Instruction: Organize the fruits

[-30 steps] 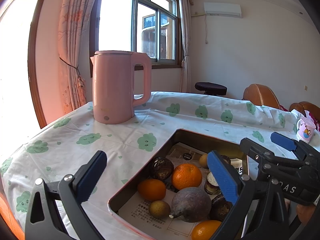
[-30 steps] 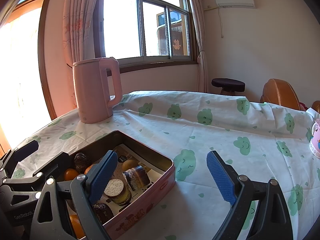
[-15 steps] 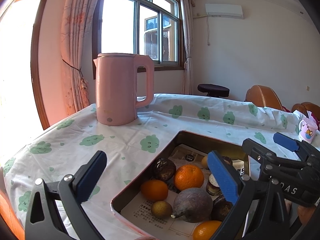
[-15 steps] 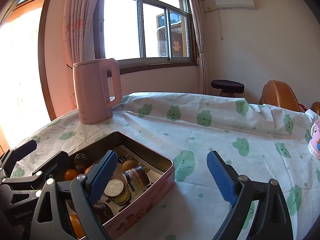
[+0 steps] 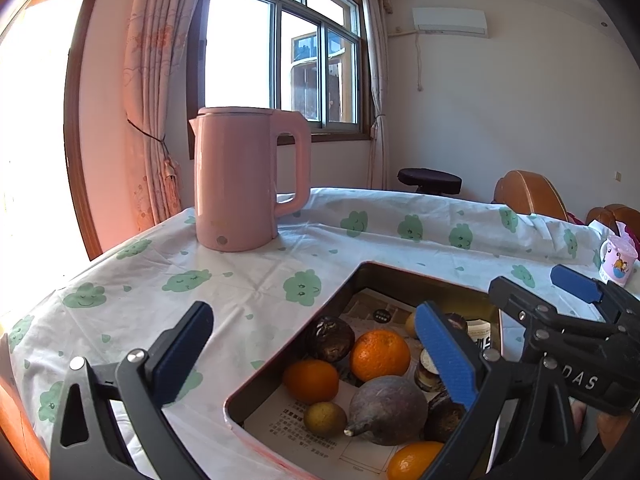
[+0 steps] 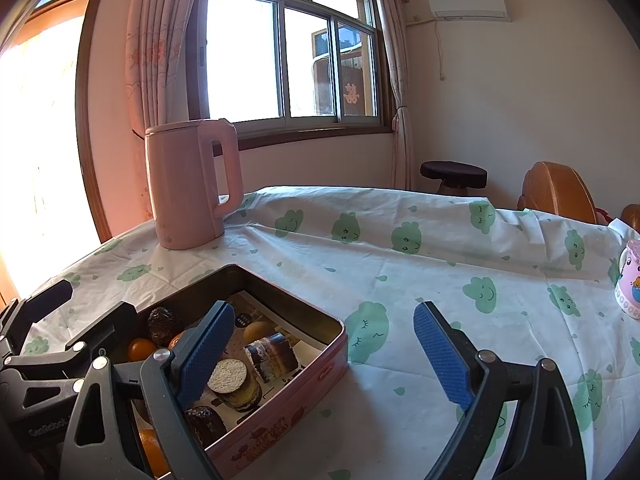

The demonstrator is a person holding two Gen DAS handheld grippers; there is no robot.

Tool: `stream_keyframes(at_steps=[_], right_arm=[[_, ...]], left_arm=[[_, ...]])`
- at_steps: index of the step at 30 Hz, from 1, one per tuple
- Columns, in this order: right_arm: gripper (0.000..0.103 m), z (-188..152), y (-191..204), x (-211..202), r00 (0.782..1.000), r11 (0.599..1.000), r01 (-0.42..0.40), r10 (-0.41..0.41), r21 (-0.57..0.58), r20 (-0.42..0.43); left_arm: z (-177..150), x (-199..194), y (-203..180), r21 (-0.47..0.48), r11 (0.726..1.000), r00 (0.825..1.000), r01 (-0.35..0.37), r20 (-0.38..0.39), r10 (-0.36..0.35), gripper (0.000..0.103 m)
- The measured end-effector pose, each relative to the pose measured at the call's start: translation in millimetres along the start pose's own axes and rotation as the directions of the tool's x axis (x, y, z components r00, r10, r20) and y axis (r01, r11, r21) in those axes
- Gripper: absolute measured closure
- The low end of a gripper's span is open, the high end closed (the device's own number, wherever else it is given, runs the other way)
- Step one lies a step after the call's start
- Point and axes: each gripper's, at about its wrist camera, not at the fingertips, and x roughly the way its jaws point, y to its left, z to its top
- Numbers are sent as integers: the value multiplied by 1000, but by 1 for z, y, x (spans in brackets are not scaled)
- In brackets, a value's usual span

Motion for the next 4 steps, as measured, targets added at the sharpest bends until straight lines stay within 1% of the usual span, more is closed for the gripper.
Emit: stream_keyframes(at_steps=[4], right_arm=[[11, 0, -1, -1, 1000, 1000, 3, -3, 4, 5]], left_arm=[[0, 0, -1, 5, 1000, 1000, 2, 3, -2, 0]])
